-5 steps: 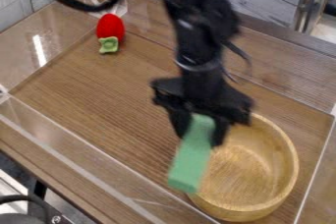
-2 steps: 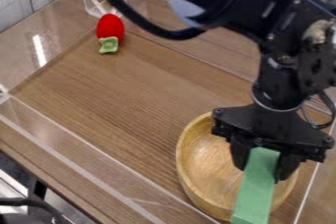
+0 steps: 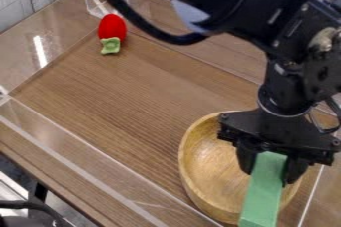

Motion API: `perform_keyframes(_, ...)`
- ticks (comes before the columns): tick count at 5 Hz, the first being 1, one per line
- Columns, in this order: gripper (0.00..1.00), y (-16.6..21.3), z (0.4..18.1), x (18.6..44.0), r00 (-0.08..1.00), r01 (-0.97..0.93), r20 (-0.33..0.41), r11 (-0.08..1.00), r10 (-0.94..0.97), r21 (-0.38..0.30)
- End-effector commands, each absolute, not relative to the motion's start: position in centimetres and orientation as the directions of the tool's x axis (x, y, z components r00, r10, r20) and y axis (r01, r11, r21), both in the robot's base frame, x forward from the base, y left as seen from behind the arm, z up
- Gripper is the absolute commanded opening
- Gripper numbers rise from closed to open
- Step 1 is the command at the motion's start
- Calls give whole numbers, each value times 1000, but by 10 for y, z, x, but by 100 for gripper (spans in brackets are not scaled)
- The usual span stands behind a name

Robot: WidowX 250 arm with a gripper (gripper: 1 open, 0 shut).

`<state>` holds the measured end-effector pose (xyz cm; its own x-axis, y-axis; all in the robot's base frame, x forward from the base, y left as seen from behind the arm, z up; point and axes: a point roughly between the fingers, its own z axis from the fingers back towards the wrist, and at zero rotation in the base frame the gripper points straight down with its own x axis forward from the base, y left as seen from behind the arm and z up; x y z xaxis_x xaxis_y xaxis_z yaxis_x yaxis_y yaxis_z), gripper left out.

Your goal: Put the green stick in the brown bowl

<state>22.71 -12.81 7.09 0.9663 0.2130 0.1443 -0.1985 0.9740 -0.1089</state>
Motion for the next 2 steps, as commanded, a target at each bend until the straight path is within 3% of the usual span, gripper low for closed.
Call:
perform_keyframes(1,0,-122,76,232,956,-214,174,968,234,-128)
perform_keyframes(2,0,-119,90,237,951,-231,180,965,251,-125)
